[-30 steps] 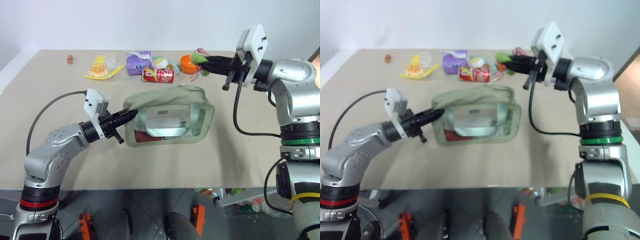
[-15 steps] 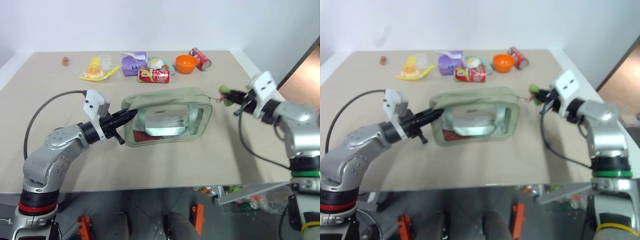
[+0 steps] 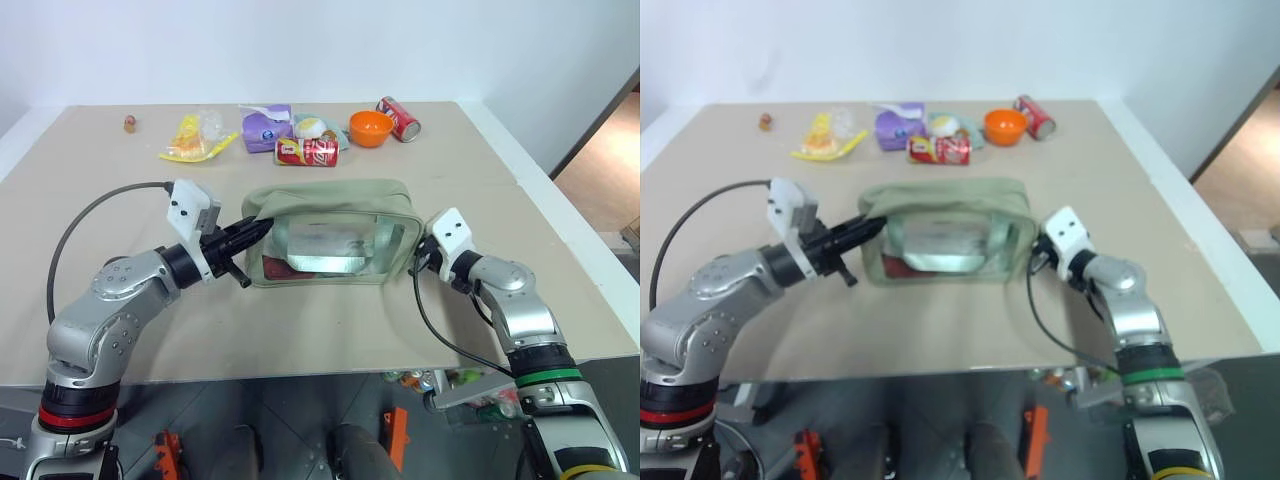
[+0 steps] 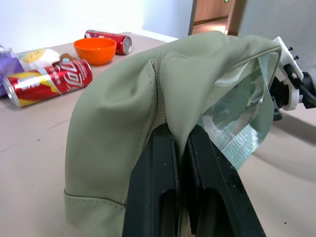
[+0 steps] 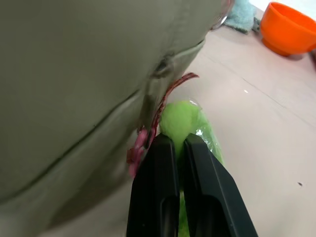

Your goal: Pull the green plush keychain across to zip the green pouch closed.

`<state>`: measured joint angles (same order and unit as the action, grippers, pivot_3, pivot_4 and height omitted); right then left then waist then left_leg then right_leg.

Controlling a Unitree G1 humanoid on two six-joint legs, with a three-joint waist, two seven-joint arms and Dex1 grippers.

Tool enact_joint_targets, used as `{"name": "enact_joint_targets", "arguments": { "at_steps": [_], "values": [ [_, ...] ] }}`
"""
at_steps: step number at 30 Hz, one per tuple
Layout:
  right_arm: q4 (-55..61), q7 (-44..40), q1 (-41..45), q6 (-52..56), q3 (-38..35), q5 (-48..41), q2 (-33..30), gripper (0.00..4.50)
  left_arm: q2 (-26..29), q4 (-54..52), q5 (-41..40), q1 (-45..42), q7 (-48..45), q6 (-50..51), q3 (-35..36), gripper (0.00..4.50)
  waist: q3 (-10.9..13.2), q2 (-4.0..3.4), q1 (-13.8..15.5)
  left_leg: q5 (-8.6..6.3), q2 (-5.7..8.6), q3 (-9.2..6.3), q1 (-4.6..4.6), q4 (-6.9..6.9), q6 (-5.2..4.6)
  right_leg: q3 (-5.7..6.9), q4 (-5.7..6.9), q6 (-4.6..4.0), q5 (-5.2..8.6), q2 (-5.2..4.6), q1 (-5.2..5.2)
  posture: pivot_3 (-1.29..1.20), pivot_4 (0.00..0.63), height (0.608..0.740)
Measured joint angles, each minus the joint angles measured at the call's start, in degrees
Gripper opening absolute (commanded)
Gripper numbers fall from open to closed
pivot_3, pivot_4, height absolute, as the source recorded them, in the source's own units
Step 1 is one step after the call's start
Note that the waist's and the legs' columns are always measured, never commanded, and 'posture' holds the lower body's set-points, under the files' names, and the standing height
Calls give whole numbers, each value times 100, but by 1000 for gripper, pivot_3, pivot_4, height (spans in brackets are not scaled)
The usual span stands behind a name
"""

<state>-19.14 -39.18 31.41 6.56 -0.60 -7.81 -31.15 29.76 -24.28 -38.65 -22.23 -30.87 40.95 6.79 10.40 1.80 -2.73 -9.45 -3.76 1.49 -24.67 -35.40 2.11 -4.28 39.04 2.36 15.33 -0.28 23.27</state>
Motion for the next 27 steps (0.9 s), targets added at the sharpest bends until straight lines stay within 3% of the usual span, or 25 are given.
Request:
{"name": "enact_joint_targets", "arguments": {
  "at_steps": [5, 10, 15, 19, 23, 27],
  "values": [
    [662, -297, -7, 623, -518, -707, -223, 2711, 73, 40, -74, 74, -115, 39, 94, 2772, 0, 0, 11, -1, 2, 2, -6, 1, 0, 1, -2, -1, 0, -5, 2, 0, 150, 740],
    [1976, -597, -599, 1537, -1228, -1545, -846, 4449, 333, 207, -280, 79, -275, 42, 539, 4447, 0, 0, 23, -3, 1, -3, -6, 5, -3, 6, -2, -7, 7, -5, 2, 0, 150, 740],
    [2864, -698, -1209, 2287, -1815, -2207, -1242, 4449, 529, 303, -818, 182, -341, 194, 1187, 4447, 0, -1, 2, -3, 0, 2, -2, 2, -3, 0, -2, 4, 11, -5, 1, 0, 150, 740],
    [3702, -715, -1756, 3031, -2313, -2900, -1543, 4449, 776, 46, -662, 1118, -433, -24, 1548, 4447, -1, 0, -5, -3, -2, 2, 6, 8, -3, -1, -1, 1, 18, -3, -3, 0, 150, 740],
    [4667, -653, -2546, 3229, -2210, -3200, -1326, 4449, 763, -281, 4, 2154, -417, -461, 1342, 4447, -4, 7, 12, -4, -3, 0, 4, 8, -2, 3, -1, 1, 23, -8, -3, 0, 150, 740],
    [5028, -598, -3156, 2805, -1689, -2897, -961, 4449, 529, -556, 508, 2475, -182, -723, 911, 4447, -5, 8, 34, 0, 4, 6, 2, -6, -3, -1, -4, -13, 27, -20, -5, 0, 150, 740]
  ]
}}
